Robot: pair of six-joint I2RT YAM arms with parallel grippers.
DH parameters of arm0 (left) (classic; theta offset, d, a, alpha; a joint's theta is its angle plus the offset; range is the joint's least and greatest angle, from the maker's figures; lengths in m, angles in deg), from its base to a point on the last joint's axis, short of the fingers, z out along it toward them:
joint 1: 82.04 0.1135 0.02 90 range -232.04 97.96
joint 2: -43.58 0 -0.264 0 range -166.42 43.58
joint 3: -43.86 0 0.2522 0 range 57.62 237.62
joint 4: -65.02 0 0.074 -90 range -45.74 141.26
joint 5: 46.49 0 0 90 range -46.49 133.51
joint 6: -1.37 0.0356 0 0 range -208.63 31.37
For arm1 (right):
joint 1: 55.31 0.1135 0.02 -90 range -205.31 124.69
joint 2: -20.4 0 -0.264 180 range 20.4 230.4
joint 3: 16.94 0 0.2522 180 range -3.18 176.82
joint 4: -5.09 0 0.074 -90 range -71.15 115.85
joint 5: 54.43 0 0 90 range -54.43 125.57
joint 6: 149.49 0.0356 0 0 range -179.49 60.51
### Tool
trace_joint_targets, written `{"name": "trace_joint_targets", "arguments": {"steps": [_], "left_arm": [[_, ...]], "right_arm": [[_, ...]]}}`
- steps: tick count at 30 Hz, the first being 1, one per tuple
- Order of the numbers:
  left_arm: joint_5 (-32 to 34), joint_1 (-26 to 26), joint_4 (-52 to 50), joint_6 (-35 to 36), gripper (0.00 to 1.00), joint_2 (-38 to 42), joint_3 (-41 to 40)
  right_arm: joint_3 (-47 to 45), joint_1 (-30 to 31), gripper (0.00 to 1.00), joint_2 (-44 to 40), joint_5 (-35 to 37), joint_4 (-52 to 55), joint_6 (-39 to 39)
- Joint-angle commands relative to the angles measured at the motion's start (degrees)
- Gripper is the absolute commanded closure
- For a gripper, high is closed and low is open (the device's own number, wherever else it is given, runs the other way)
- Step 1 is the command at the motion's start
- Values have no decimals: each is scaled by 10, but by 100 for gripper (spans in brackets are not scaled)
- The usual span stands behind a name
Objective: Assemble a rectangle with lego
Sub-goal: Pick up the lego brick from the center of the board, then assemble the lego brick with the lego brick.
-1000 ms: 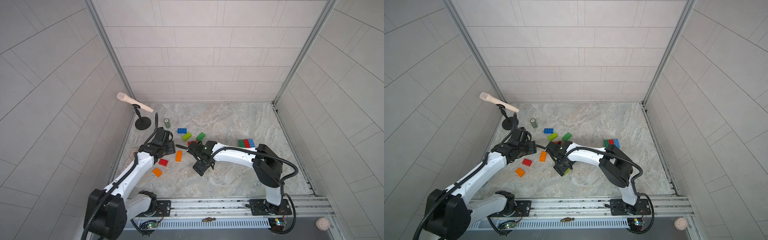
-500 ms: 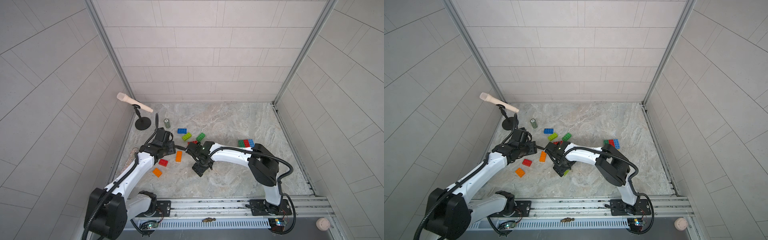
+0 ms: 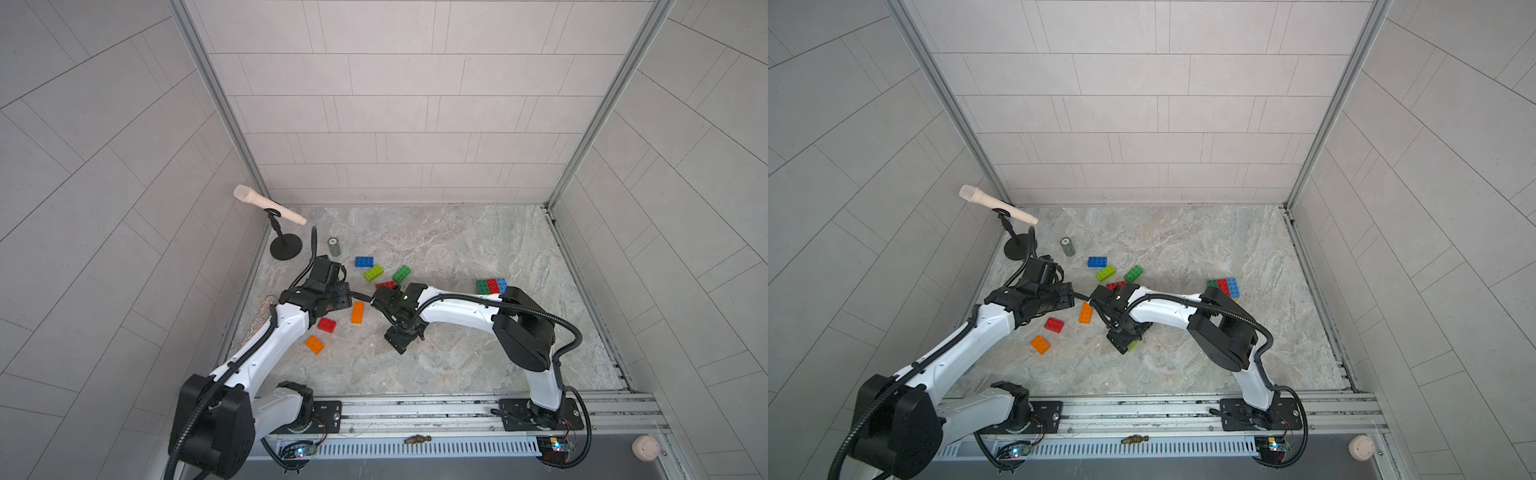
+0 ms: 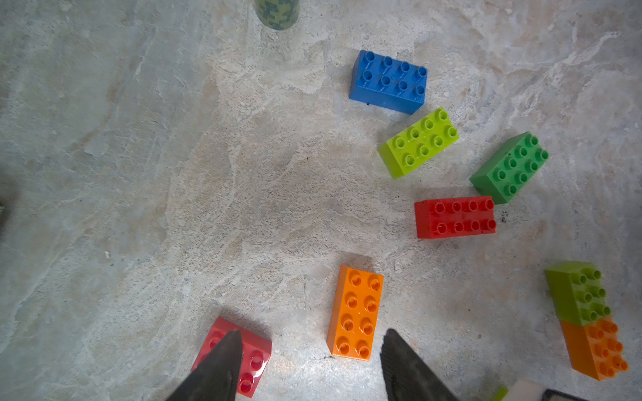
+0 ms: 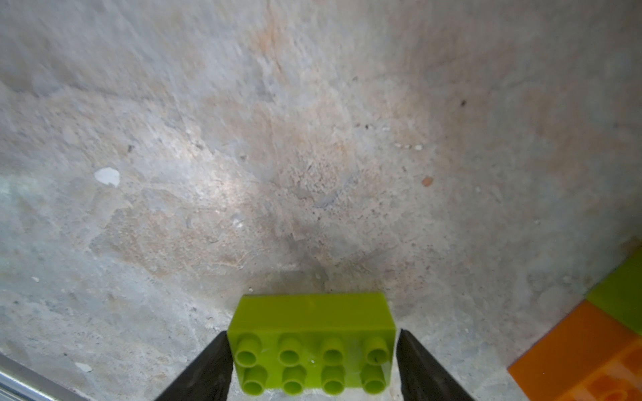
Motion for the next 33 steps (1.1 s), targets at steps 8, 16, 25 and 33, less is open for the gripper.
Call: {"name": "trace_joint_targets", "arguments": {"steps": [8, 16, 25, 33], "left_arm": [[0, 2, -11, 4, 32, -5, 2], [-13, 1, 4, 32, 33, 42, 7], [80, -208, 281, 136, 33, 102, -106], [74, -280, 416, 124, 33, -22, -112]], "right_arm": [[14, 1, 35, 6, 11, 18, 1], [29, -38, 46, -70, -41, 33, 12], [10, -158, 59, -127, -62, 70, -28], [29, -205, 67, -83, -5, 103, -73]]}}
